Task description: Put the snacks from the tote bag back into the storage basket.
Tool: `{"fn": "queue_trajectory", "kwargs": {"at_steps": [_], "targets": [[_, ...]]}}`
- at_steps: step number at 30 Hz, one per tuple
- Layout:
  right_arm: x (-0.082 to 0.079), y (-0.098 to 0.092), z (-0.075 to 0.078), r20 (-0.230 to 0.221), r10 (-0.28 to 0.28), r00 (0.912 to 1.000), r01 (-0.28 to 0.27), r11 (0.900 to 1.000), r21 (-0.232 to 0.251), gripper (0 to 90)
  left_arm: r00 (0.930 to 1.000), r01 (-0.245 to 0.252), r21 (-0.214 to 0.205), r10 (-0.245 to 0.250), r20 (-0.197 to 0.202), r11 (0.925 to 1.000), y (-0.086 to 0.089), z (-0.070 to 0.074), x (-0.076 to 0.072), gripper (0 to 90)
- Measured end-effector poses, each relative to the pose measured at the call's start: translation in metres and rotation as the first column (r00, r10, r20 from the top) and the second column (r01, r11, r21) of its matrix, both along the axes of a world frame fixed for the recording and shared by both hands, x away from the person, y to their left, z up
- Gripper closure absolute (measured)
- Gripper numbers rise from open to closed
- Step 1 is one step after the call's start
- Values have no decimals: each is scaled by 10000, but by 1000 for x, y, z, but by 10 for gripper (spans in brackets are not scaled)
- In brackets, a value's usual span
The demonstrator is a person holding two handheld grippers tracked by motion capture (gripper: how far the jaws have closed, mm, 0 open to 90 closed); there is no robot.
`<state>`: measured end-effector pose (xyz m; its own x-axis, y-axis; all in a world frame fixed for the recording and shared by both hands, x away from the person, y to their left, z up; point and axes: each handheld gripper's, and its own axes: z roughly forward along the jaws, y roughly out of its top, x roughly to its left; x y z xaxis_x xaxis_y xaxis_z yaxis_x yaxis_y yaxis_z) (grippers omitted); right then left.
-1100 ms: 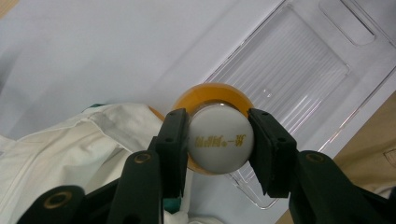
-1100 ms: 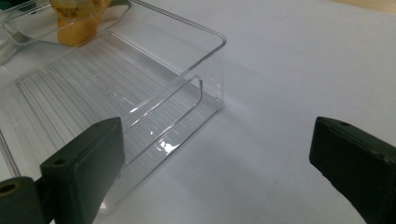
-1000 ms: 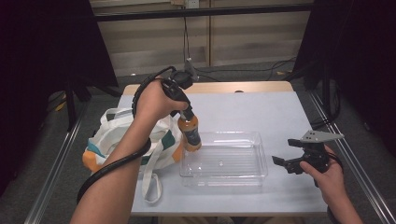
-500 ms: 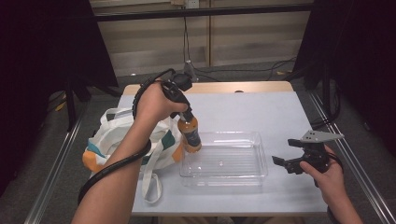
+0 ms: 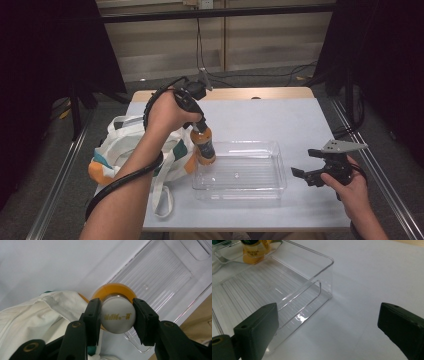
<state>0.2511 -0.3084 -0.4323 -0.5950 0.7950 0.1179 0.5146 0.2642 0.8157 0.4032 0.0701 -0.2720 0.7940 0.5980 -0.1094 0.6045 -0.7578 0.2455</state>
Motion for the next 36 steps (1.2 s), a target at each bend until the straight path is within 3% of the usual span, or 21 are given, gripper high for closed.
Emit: {"fn": "queue_trajectory", "kwargs": {"at_steps": [36], "targets": [[0,1,-1,-12,45,10000,-45,10000,-37,31,10000,-94,165,94,-10,9998,-1,-9,1,594]]}}
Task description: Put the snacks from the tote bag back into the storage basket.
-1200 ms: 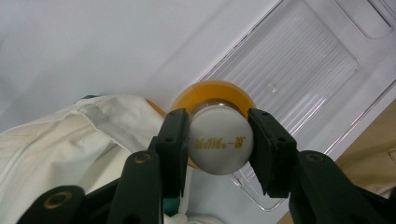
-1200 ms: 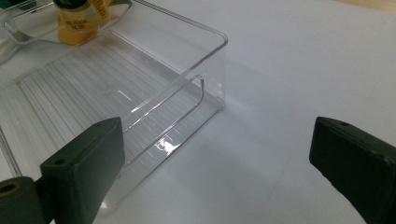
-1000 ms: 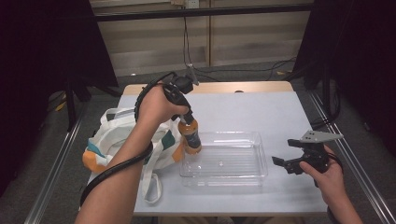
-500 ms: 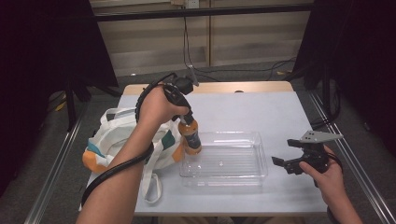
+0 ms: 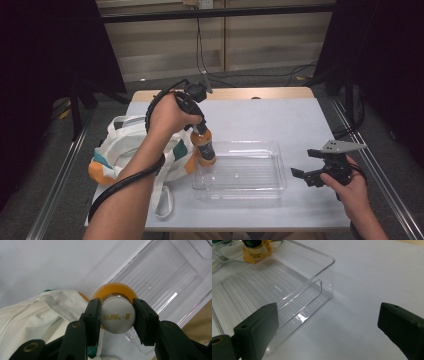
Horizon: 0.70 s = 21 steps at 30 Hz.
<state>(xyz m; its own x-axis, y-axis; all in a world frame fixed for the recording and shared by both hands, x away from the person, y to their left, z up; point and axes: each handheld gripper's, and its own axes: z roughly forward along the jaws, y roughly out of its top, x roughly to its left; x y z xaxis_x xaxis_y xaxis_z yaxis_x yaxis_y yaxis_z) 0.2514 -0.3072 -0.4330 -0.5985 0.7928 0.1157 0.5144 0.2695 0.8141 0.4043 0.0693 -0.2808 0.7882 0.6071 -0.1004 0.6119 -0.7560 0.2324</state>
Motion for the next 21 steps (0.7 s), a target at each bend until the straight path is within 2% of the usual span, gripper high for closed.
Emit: {"fn": "queue_trajectory", "kwargs": {"at_steps": [4,5,11,16,21], "targets": [[0,0,0,1,8,10000,-8,10000,1,31,9999,-124,-48,123,-29,9999,0,-2,0,594],[0,0,0,-13,24,10000,-24,10000,1,31,10000,14,27,-14,-51,10000,0,-2,1,594],[0,0,0,-17,25,10000,-25,10000,0,31,10000,24,65,-24,-36,10000,-1,-4,1,594],[0,0,0,25,25,10000,-25,10000,2,31,9999,-153,37,153,-28,9999,0,-6,0,594],[0,0,0,-4,31,10000,-31,10000,-4,31,9999,-104,68,104,-78,9999,0,-9,1,594]]}}
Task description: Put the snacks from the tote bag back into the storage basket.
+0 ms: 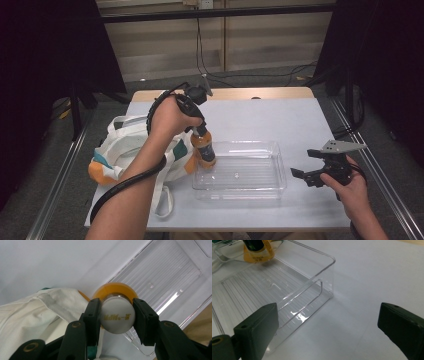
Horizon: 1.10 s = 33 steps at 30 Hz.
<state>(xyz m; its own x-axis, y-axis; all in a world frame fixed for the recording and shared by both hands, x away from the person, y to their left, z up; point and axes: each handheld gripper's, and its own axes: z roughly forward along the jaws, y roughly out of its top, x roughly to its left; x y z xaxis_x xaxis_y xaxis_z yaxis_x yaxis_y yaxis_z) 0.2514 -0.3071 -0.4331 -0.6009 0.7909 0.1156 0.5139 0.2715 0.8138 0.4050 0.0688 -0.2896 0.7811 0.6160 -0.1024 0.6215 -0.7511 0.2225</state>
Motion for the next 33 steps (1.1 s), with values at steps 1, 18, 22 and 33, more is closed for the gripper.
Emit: {"fn": "queue_trajectory", "kwargs": {"at_steps": [1,18,22,33], "targets": [[0,0,0,19,10,10000,-10,10000,-2,31,10000,-41,29,41,4,10000,0,-1,0,593],[0,0,0,12,37,10000,-37,10000,-54,31,10000,14,86,-14,-30,10000,-1,-5,0,593],[0,1,0,-2,45,10000,-45,10000,-44,31,10000,45,150,-44,-61,9999,-2,-5,0,593],[0,1,0,6,43,10000,-43,10000,-48,31,10000,17,136,-17,-39,9999,-1,-9,0,593]]}}
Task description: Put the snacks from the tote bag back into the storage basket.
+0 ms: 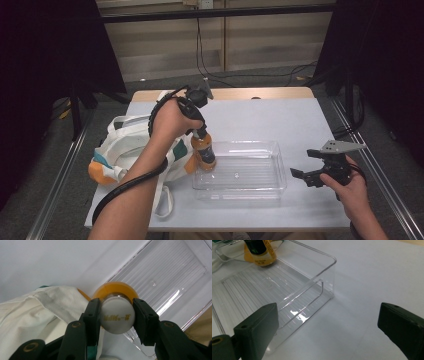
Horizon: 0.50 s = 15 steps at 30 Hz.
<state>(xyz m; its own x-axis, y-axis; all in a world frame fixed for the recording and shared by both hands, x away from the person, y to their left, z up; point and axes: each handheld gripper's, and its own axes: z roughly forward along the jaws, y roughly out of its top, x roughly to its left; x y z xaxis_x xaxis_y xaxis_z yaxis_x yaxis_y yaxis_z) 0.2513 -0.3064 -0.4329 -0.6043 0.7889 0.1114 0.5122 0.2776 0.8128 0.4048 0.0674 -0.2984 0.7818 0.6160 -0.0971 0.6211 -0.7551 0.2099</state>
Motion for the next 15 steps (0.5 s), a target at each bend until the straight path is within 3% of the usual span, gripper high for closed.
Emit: {"fn": "queue_trajectory", "kwargs": {"at_steps": [15], "targets": [[0,1,0,27,12,10000,-12,10000,-22,31,9999,1,-195,2,121,9998,0,-1,-2,591]]}}
